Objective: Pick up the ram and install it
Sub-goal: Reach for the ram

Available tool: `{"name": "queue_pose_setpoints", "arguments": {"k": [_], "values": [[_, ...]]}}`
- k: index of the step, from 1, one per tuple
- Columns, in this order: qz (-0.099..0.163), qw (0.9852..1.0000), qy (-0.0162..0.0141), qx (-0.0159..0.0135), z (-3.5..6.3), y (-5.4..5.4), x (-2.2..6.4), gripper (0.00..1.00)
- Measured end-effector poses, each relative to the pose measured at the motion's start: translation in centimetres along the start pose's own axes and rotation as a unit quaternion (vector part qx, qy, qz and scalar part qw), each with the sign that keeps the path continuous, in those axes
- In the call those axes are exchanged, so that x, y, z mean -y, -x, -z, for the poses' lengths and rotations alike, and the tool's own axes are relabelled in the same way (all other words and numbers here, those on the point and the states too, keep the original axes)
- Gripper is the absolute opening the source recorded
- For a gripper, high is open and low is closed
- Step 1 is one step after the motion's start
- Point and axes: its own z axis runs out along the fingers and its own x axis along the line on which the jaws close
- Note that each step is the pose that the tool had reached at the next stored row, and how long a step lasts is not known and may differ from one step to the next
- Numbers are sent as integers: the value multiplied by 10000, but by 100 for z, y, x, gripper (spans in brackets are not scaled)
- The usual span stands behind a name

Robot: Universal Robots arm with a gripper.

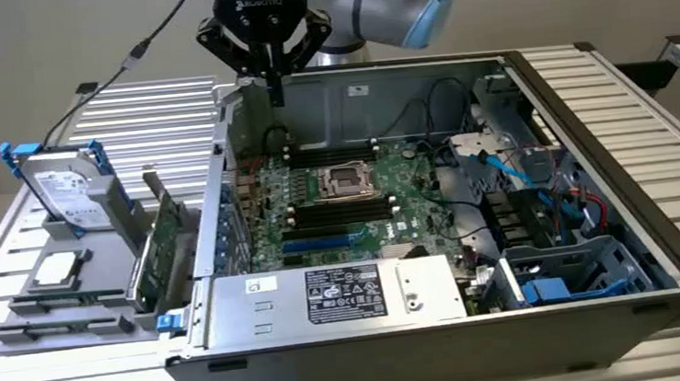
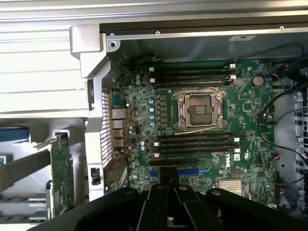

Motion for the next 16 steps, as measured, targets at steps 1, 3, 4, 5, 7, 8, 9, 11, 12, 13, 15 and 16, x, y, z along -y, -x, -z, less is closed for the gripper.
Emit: {"name": "queue_pose_setpoints", "arguments": {"k": [1, 3, 4, 5, 7, 8, 9, 11, 12, 13, 15, 16], "values": [[0, 10000, 0, 0, 0, 0, 0, 11], [0, 10000, 0, 0, 0, 0, 0, 11], [0, 10000, 0, 0, 0, 0, 0, 11], [0, 10000, 0, 0, 0, 0, 0, 11], [0, 10000, 0, 0, 0, 0, 0, 11], [0, 10000, -1, -1, 2, -14, 1, 11], [0, 10000, -2, -3, 3, -55, 4, 11], [-1, 10000, -2, -14, 0, -144, 11, 11], [-1, 10000, -2, -15, 0, -190, 14, 11], [0, 10000, -1, -15, -1, -234, 17, 11], [-1, 10000, -1, -15, -4, -327, 24, 11], [-1, 10000, -1, -16, -6, -373, 27, 11]]}}
